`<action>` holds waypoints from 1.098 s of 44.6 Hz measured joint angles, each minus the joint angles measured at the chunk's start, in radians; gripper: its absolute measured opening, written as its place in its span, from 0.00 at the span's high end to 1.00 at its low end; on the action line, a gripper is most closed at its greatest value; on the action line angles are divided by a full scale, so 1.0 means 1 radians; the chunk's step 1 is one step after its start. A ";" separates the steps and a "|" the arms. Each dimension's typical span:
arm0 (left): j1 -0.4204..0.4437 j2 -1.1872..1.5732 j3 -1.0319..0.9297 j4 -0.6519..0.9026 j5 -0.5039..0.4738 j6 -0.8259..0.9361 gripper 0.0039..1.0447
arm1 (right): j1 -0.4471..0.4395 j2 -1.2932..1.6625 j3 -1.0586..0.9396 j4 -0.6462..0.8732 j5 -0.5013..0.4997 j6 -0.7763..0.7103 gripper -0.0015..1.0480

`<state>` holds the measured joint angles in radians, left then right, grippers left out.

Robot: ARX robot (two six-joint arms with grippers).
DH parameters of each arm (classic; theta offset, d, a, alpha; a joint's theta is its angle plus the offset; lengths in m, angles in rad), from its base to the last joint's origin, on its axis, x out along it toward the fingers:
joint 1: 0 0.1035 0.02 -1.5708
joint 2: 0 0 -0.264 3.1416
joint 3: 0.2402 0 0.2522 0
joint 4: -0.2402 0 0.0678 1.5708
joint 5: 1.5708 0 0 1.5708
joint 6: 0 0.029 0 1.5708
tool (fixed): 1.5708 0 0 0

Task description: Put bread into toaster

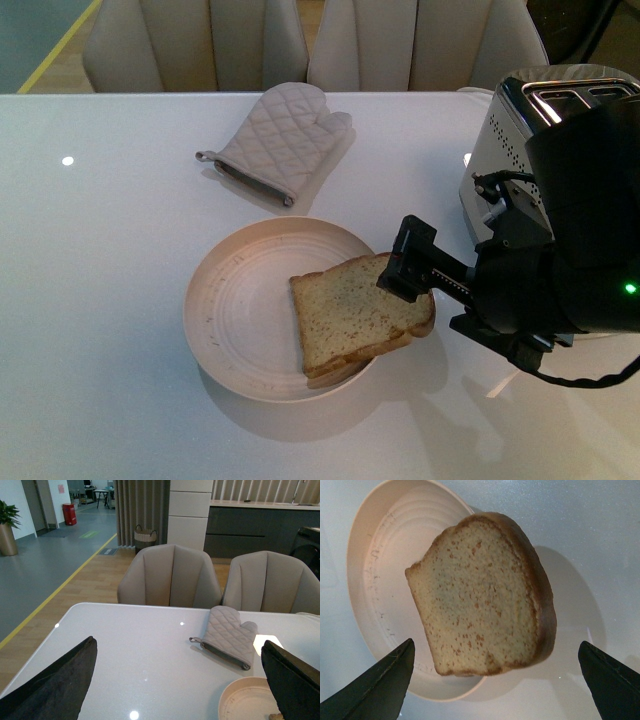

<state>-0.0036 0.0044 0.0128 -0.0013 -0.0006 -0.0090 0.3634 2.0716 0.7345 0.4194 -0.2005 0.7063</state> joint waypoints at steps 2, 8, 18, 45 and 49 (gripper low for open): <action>0.000 0.000 0.000 0.000 0.000 0.000 0.06 | 0.001 0.014 0.013 0.000 0.000 0.006 0.09; 0.000 0.000 0.000 0.000 0.000 0.000 0.06 | 0.003 0.060 0.050 0.001 -0.004 0.019 0.09; 0.000 0.000 0.000 0.000 0.000 0.000 0.06 | 0.004 0.129 0.109 -0.002 -0.006 0.045 0.09; 0.000 0.000 0.000 0.000 0.000 0.000 0.06 | 0.011 0.142 0.126 0.048 -0.032 0.126 0.88; 0.000 0.000 0.000 0.000 0.000 0.000 0.06 | 0.010 0.124 0.118 0.058 -0.040 0.136 0.96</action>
<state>-0.0036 0.0044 0.0128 -0.0013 -0.0006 -0.0090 0.3729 2.1952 0.8528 0.4778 -0.2409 0.8421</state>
